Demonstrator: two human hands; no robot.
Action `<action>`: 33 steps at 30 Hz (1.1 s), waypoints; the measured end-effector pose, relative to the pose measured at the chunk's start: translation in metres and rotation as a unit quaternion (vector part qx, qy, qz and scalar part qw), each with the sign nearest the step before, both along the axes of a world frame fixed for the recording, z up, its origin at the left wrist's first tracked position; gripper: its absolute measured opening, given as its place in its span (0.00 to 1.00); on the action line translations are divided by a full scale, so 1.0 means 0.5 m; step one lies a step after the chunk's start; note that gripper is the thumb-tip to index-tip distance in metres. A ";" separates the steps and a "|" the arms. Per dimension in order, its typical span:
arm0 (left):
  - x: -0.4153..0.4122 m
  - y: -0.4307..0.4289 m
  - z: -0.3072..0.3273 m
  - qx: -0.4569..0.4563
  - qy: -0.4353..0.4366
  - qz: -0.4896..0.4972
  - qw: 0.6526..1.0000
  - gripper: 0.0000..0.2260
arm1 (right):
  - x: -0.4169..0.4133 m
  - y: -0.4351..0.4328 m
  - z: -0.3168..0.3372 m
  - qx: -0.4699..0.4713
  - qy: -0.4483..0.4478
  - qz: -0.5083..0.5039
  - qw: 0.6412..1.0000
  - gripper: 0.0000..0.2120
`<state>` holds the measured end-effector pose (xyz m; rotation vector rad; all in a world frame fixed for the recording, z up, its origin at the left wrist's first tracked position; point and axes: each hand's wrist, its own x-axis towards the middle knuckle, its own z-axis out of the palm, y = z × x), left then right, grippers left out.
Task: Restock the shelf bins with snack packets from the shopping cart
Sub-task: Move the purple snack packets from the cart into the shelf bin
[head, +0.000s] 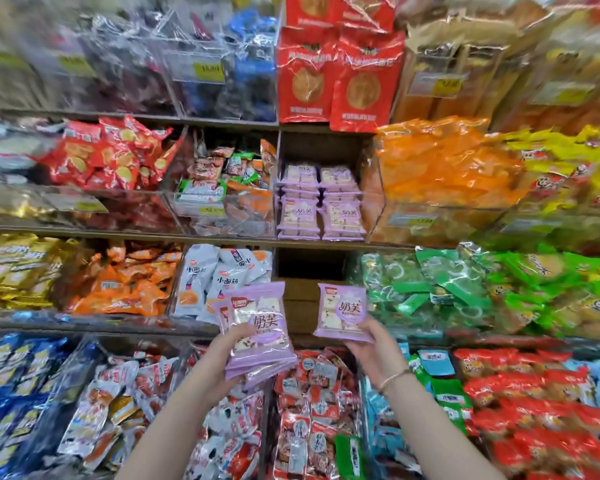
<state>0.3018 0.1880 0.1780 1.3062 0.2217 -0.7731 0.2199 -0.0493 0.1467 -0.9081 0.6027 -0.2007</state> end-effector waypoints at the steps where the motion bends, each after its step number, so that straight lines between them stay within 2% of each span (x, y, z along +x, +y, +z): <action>1: 0.018 -0.008 0.005 0.001 -0.007 0.008 1.000 0.26 | 0.024 -0.006 0.013 -0.007 -0.012 0.009 1.000 0.13; 5: 0.067 -0.043 0.023 -0.014 -0.034 0.020 0.999 0.09 | 0.103 -0.043 0.053 -0.021 -0.061 0.031 0.997 0.09; 8: 0.107 -0.054 0.022 -0.019 -0.034 0.017 0.999 0.08 | 0.171 -0.072 0.088 -0.031 -0.064 0.005 0.997 0.04; 15: 0.172 -0.051 0.026 -0.030 -0.028 -0.012 0.999 0.28 | 0.365 -0.093 0.163 -0.060 -0.061 -0.027 0.996 0.03; 18: 0.201 -0.053 0.012 -0.018 -0.014 -0.001 1.000 0.31 | 0.443 -0.093 0.177 -0.122 -0.012 -0.034 0.992 0.14; 19: 0.208 -0.054 0.008 -0.012 -0.009 -0.002 1.000 0.31 | 0.463 -0.089 0.180 -0.150 0.000 -0.030 0.988 0.13; 21: 0.224 -0.055 -0.002 -0.013 0.003 -0.003 1.000 0.30 | 0.494 -0.082 0.177 -0.237 0.022 -0.005 0.971 0.02; 22: 0.230 -0.055 -0.009 -0.012 0.006 -0.006 1.000 0.30 | 0.504 -0.081 0.171 -0.330 0.044 0.003 0.943 0.03; 24: 0.241 -0.058 -0.019 -0.010 0.012 -0.015 1.000 0.31 | 0.510 -0.090 0.161 -0.548 0.097 0.009 0.831 0.06; 26: 0.249 -0.064 -0.025 -0.015 0.026 -0.021 0.999 0.37 | 0.512 -0.105 0.157 -0.687 0.120 0.025 0.716 0.10; 27: 0.250 -0.068 -0.026 -0.015 0.031 -0.024 0.999 0.38 | 0.515 -0.114 0.155 -0.726 0.133 0.044 0.673 0.12; 28: 0.252 -0.070 -0.029 -0.017 0.031 -0.028 0.999 0.39 | 0.519 -0.124 0.157 -0.749 0.152 0.062 0.642 0.15; 31: 0.254 -0.070 -0.029 -0.015 0.033 -0.031 0.999 0.36 | 0.538 -0.157 0.170 -0.788 0.163 0.039 0.592 0.19; 33: 0.258 -0.069 -0.030 -0.020 0.040 -0.028 0.999 0.31 | 0.562 -0.182 0.177 -0.833 0.159 0.041 0.528 0.20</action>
